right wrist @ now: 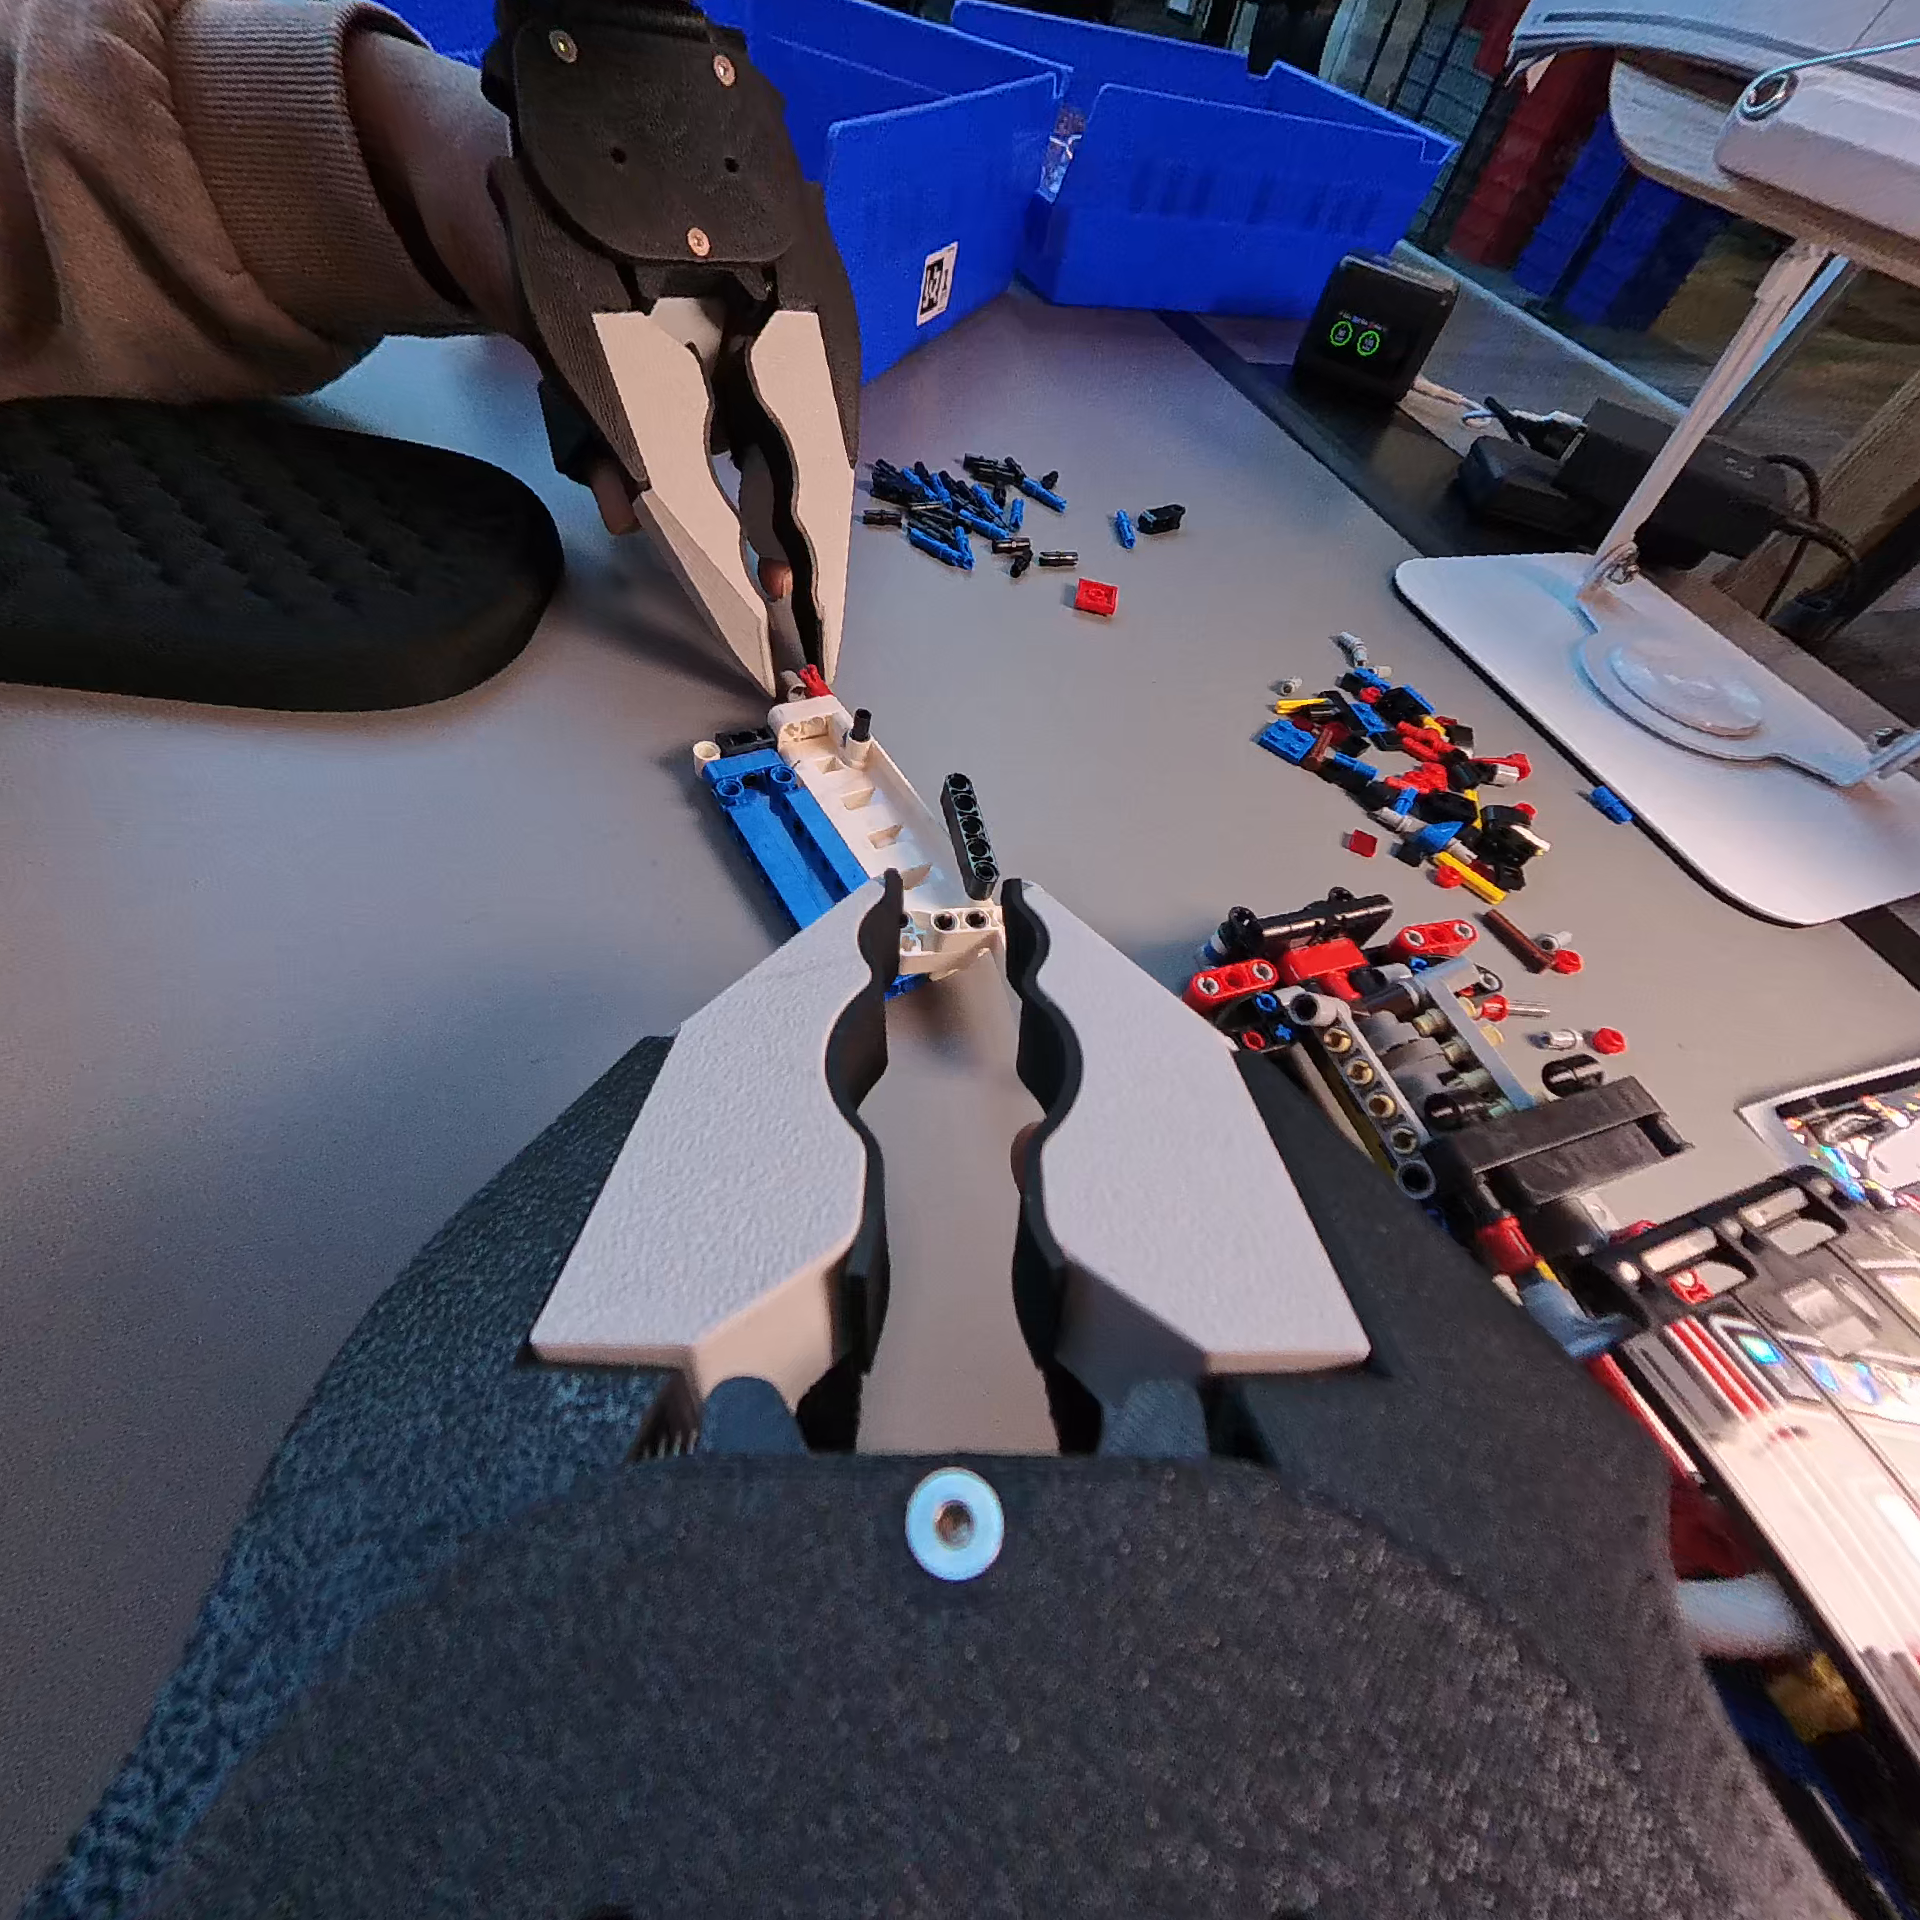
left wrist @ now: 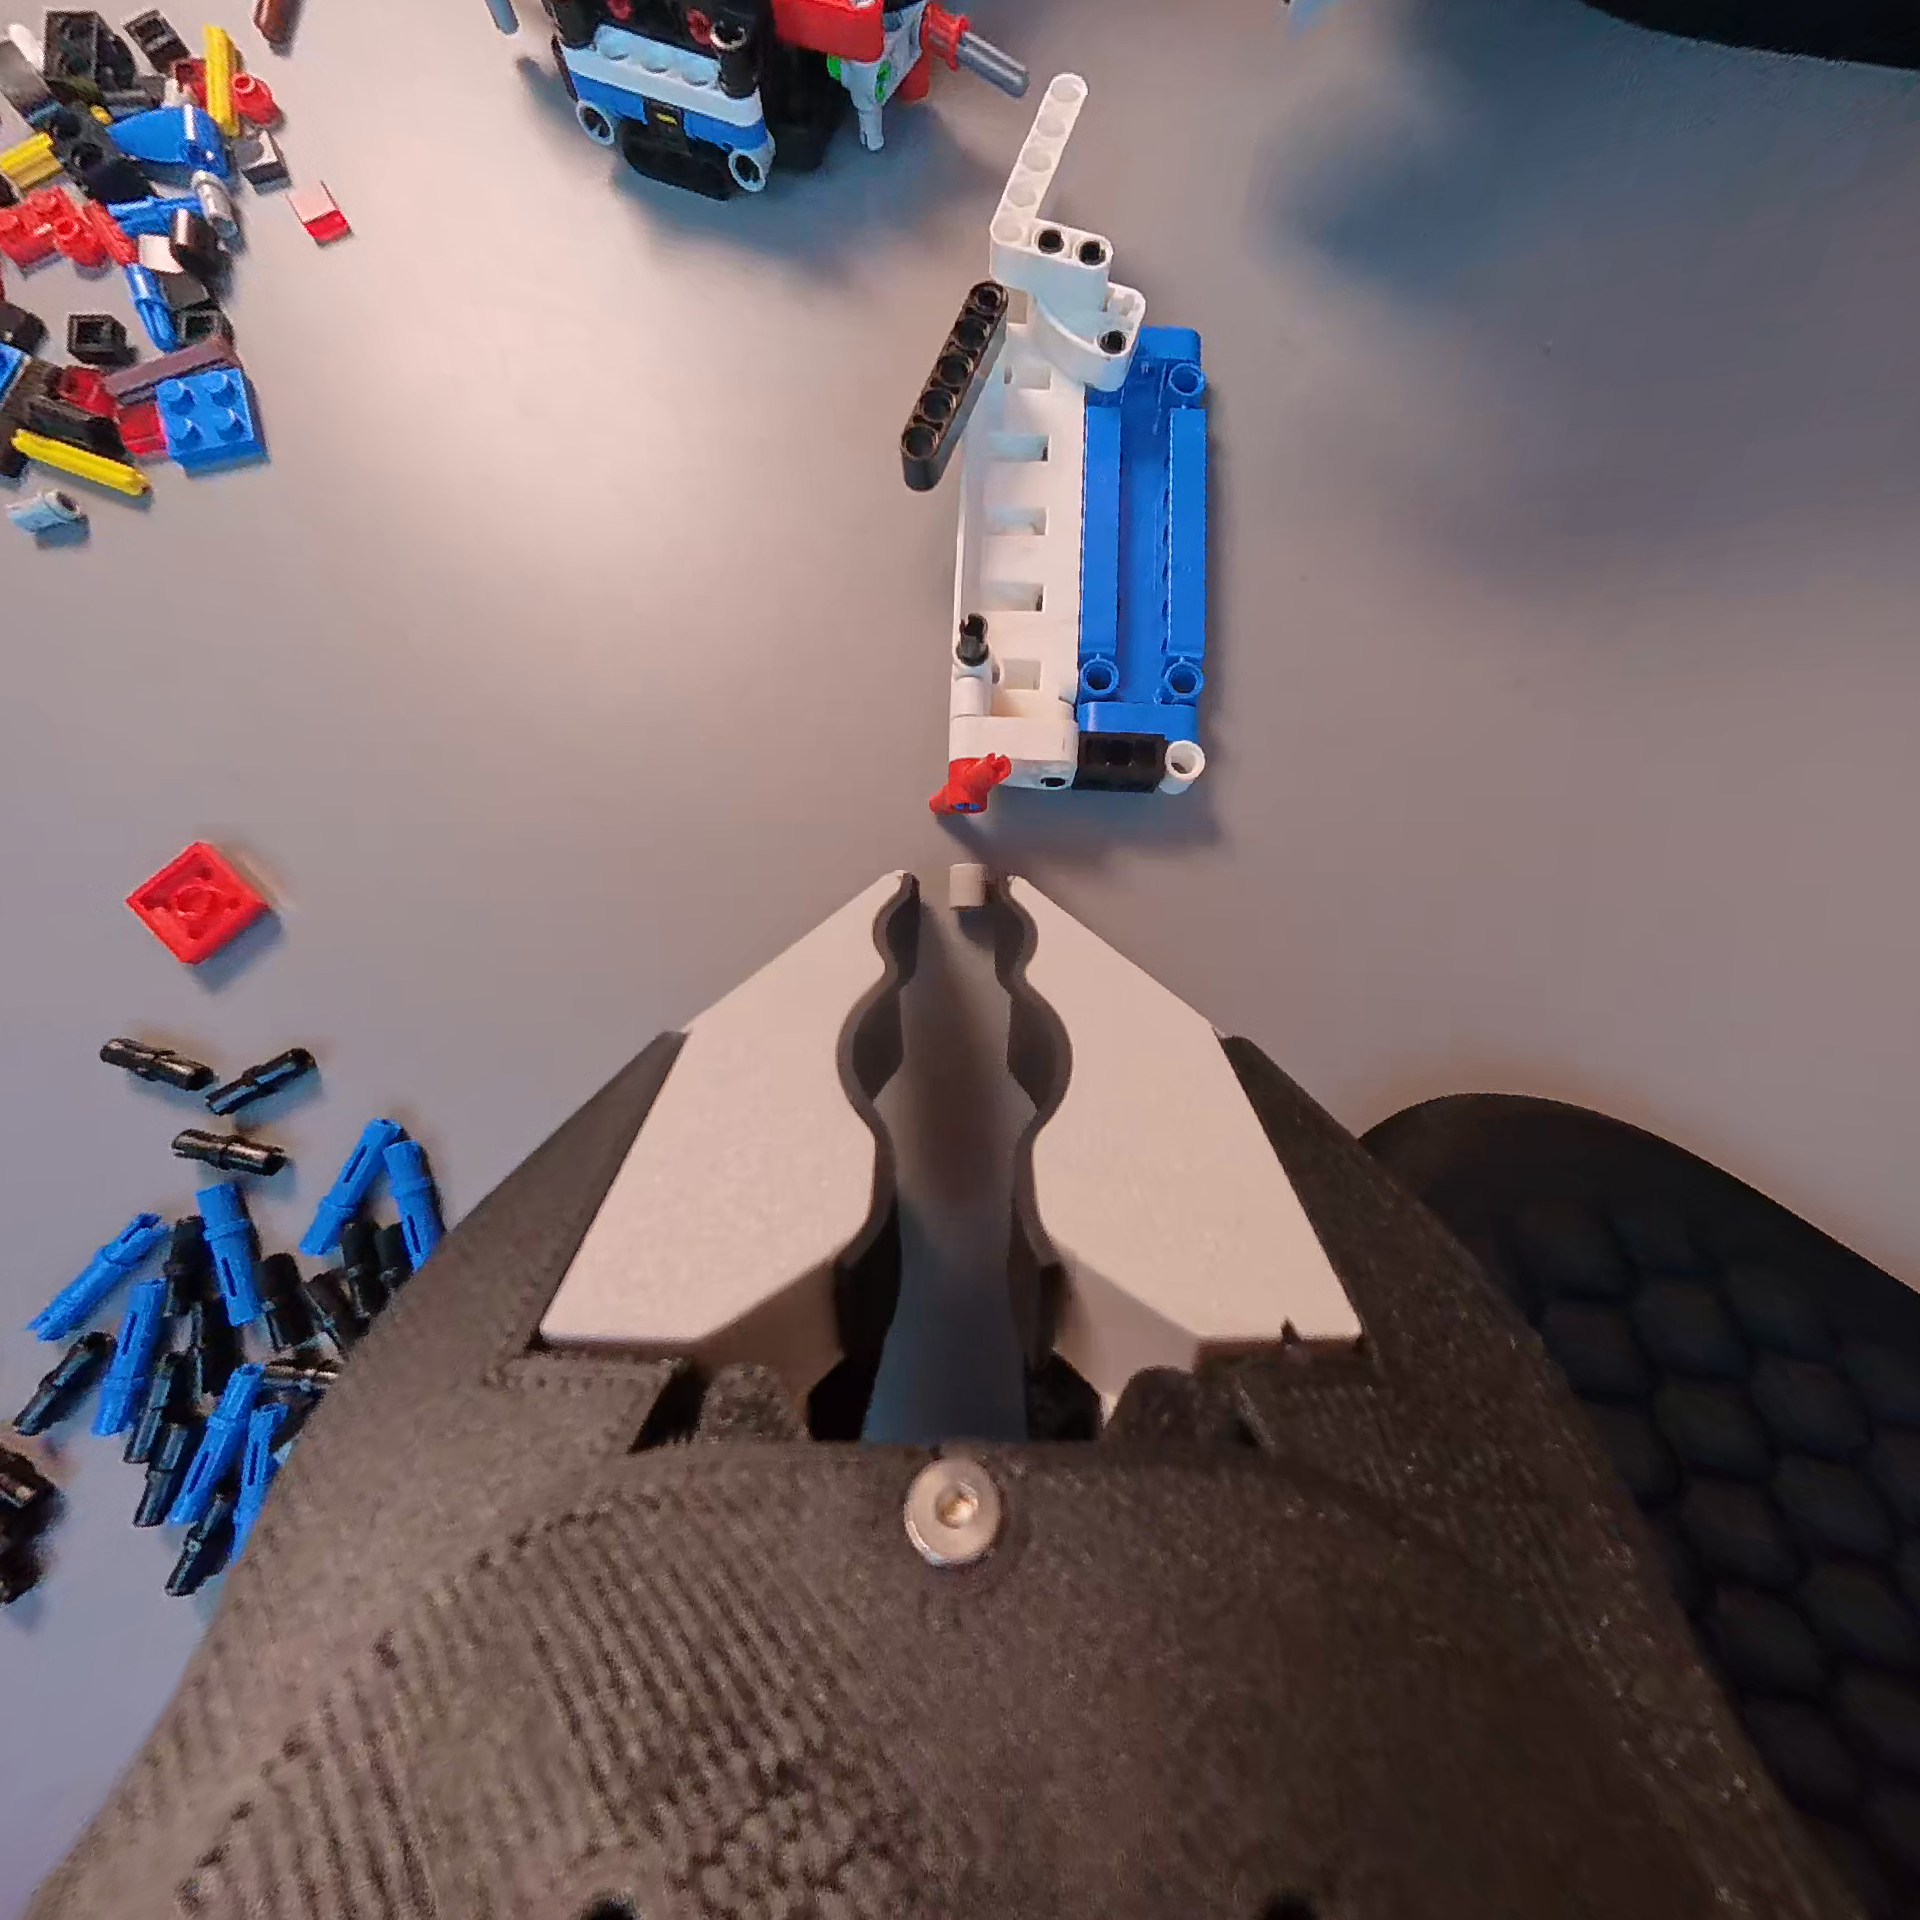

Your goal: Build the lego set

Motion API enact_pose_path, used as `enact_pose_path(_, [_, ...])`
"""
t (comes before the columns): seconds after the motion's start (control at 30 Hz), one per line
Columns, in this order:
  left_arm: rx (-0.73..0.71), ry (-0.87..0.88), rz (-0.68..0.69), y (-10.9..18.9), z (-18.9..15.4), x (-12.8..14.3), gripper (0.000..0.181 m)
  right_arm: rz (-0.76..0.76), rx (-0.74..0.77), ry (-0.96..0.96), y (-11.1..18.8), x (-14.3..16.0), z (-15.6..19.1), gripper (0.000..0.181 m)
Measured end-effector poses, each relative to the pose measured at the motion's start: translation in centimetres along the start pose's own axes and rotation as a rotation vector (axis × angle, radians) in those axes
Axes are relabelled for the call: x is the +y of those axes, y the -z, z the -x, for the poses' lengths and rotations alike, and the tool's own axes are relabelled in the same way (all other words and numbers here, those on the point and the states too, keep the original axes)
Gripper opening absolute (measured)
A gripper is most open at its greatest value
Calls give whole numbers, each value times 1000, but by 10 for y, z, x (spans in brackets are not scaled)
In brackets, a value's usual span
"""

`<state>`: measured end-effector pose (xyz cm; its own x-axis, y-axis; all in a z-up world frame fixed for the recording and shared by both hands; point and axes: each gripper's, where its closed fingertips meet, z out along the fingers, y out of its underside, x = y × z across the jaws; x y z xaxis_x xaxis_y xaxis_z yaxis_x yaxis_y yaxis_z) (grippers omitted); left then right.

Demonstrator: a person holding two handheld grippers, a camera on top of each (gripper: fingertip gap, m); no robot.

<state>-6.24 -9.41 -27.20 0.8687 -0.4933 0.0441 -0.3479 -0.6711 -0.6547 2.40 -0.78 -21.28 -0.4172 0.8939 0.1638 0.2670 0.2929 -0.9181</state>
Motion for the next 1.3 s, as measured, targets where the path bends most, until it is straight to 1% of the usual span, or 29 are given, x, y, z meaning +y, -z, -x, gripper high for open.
enact_pose_path(0.17, [-6,9,-18,3,1,0,16,-12,-1,-15,1,-1,-2,17])
enact_pose_path(0.3, [-23,25,-104,10,4,-10,21,-17,0,-13,1,-2,-1,17])
enact_pose_path(0.37, [-52,34,-182,16,9,-19,23,-28,5,-14,2,-4,-2,17])
enact_pose_path(0.47, [-109,73,-339,30,18,-35,26,-55,18,-23,4,-9,-5,17])
enact_pose_path(0.57, [-193,118,-481,47,30,-47,29,-75,37,-29,6,-12,-8,18])
enact_pose_path(0.67, [-310,152,-594,63,41,-52,30,-95,71,-28,10,-15,-14,19])
enact_pose_path(0.77, [-425,182,-694,80,49,-55,32,-127,142,-40,15,-20,-27,27])
enact_pose_path(0.83, [-490,185,-732,89,51,-54,32,-161,199,-59,22,-24,-38,32])
enact_pose_path(0.97, [-628,202,-757,106,63,-44,33,-245,302,-124,41,-32,-61,41])
enact_pose_path(1.1, [-760,263,-754,124,82,-24,31,-301,387,-166,58,-35,-80,49])
enact_pose_path(1.2, [-811,308,-693,126,94,-7,29,-311,424,-174,67,-33,-89,50])
enact_pose_path(1.3, [-829,318,-597,115,100,5,24,-350,408,-218,73,-36,-90,47])
